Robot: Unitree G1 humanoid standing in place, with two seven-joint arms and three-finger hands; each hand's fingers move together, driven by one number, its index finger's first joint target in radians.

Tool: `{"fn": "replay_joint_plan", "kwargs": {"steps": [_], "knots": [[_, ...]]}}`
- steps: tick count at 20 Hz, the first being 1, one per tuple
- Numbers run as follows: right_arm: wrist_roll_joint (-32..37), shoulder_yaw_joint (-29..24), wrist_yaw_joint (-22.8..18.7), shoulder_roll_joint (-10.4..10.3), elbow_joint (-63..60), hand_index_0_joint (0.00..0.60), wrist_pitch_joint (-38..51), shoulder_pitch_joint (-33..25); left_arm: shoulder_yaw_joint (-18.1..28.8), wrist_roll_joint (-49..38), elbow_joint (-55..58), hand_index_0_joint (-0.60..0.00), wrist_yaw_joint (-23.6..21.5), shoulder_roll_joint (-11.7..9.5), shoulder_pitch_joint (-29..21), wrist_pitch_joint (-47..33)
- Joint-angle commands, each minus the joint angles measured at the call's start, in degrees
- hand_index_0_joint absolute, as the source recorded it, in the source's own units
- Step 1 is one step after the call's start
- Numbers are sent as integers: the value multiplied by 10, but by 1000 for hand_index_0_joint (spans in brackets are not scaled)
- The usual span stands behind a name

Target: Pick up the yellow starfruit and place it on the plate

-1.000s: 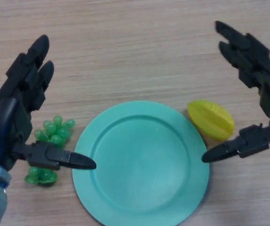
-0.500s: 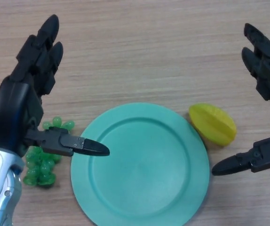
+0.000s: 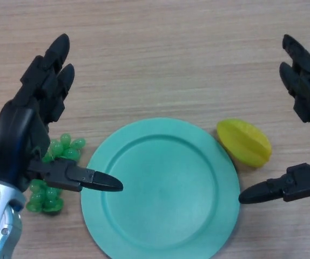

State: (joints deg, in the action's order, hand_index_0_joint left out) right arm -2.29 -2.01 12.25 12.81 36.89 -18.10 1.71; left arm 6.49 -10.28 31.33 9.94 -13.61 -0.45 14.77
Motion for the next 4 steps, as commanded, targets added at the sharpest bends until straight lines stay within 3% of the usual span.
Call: {"fn": "replay_joint_plan", "kwargs": {"steps": [1,4], "knots": [[-6,-18,0,11,28,0,82,-18,36,-8,24,0,-23,-18,-19,-78],[-5,-22,14,15,21,0,91,-21,35,-4,21,0,-22,-20,-25,-71]]}}
